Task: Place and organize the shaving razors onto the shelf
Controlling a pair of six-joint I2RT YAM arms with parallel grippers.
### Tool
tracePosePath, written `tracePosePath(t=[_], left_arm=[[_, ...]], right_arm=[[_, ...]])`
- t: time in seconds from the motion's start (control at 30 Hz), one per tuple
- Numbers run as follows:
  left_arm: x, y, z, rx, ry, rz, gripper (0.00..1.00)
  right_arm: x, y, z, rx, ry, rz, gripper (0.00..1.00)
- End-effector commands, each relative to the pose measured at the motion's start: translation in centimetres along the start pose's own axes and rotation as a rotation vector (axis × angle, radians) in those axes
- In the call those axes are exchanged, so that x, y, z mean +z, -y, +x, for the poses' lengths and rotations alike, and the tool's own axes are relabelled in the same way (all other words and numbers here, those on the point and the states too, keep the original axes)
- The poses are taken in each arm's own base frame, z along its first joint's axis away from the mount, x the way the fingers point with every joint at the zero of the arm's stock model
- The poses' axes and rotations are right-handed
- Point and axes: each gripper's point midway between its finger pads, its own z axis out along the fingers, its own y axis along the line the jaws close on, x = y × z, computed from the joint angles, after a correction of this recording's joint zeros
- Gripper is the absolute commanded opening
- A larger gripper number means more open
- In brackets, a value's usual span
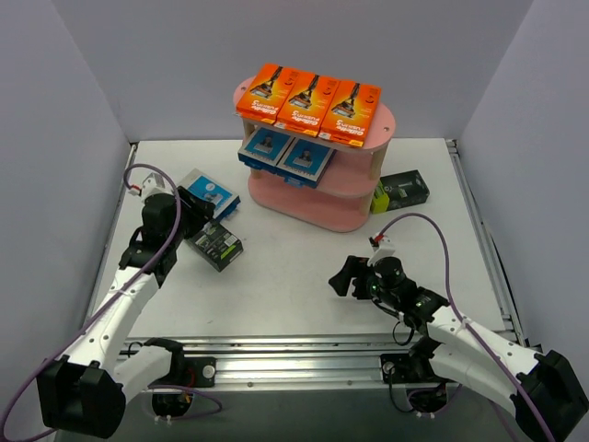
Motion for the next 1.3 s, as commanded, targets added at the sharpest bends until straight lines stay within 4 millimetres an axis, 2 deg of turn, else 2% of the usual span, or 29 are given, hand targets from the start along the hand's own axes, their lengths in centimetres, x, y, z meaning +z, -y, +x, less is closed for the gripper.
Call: tracePosePath(t=[0.0,0.13,0.3,0.37,0.4,0.47,0.5,0.57,0.6,0.73,0.93,1.1,1.27], left_arm=[[0.6,-2.8,-0.4,0.01,0.01,-0.096,0.61],[2.2,-5.4,-2.1,0.028,0.04,-0.217,0.61],[4.1,-6.8,-5.6,0.038,0.096,-0.283,0.62],[5.0,-8.3,-6.6,0.052,0.102,-0.341,0.62],[5.4,-7.9,-7.4,0.06,0.111,-0.342,0.62],[6.5,-10.1,-8.4,0.091,0.112,-0.425,0.62],[6.9,-9.7,-9.5,0.096,0.128,-0.434,0.62],[8.4,-11.4,-8.9,0.128,0.086,-0.492,0.63],[8.8,-11.6,-9.5,0.127,0.086,-0.503,0.63],[10.6,-15.1,-7.7,0.122,0.021,-0.599,0.63],[12.5,-18.1,-4.5,0.077,-0.085,-0.615,0.63],[13.4,-18.8,-2.0,0.044,-0.16,-0.592,0.63],[13.3,-18.2,1.0,-0.016,-0.233,-0.557,0.62]], right_arm=[[-0.3,-0.2,-1.0,0.007,0.036,0.005,0.73],[-0.5,-0.4,-1.1,0.01,0.043,-0.002,0.73],[-0.9,-0.5,-1.0,0.013,0.044,-0.011,0.73],[-1.0,-0.6,-1.1,0.016,0.054,-0.015,0.73],[-1.0,-0.5,-1.0,0.016,0.054,-0.017,0.73],[-1.1,-0.5,-1.2,0.017,0.061,-0.014,0.74],[-1.1,-0.5,-1.2,0.017,0.063,-0.012,0.74],[-1.1,-0.4,-1.2,0.018,0.06,-0.01,0.74],[-1.1,-0.5,-1.2,0.02,0.062,-0.011,0.74],[-1.4,-0.6,-1.3,0.027,0.072,-0.016,0.74],[-1.5,-0.7,-1.3,0.032,0.069,-0.017,0.74],[-1.5,-0.9,-1.5,0.029,0.067,-0.019,0.74],[-2.0,-1.1,-2.0,0.036,0.082,-0.018,0.74]])
